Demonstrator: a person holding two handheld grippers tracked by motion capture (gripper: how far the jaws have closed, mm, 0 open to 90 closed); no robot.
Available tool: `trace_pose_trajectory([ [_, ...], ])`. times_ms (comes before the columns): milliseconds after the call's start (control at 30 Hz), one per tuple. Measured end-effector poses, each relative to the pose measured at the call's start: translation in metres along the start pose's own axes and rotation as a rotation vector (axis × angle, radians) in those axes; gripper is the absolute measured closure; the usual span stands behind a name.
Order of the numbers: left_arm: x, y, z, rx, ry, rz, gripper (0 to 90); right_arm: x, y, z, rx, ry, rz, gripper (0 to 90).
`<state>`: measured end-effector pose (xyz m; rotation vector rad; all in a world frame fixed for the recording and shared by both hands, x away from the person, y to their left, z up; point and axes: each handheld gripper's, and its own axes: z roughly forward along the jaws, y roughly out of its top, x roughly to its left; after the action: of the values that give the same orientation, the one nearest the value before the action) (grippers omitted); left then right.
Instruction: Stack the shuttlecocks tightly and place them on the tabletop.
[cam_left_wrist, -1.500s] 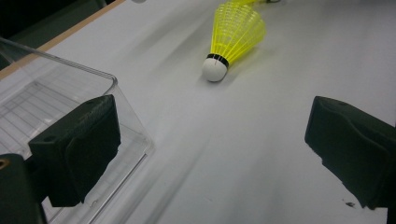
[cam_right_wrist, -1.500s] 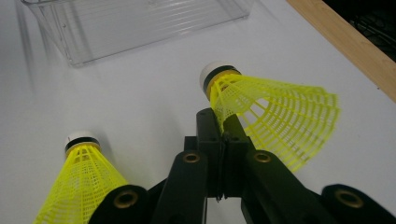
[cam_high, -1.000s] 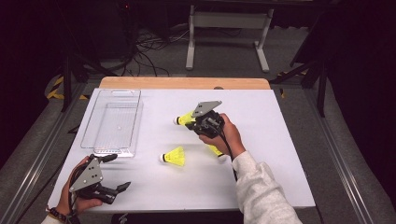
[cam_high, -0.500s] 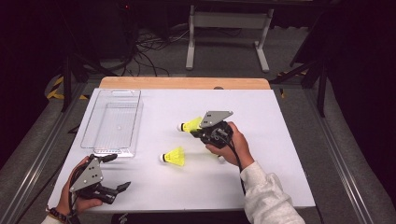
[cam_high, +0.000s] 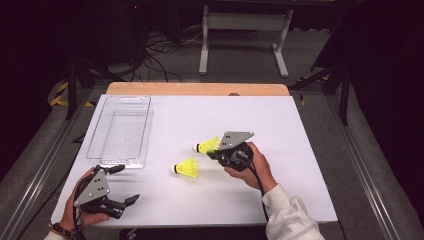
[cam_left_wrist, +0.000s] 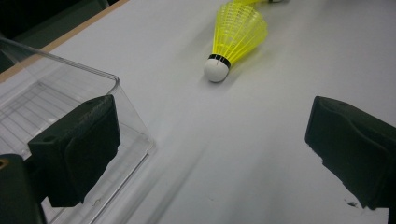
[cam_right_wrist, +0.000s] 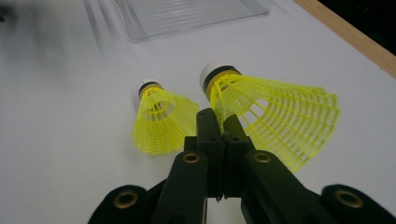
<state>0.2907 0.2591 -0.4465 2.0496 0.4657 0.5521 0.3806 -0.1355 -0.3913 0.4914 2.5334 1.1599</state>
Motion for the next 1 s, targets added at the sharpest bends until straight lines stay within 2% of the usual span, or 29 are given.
trace_pose_trajectory([
  [467, 0.000, 0.000, 0.000, -0.001, -0.001, -0.001, 4.2, 0.010, -0.020, 0.001, 0.044, 0.031, 0.006, 89.9],
  [600, 0.000, 0.000, 0.000, 0.000, -0.002, 0.000, 4.2, 0.015, -0.025, 0.005, 0.067, 0.043, 0.002, 89.9],
  [1000, 0.000, 0.000, 0.001, -0.002, -0.005, -0.001, 4.2, 0.024, -0.028, 0.022, 0.089, 0.080, -0.010, 89.9],
])
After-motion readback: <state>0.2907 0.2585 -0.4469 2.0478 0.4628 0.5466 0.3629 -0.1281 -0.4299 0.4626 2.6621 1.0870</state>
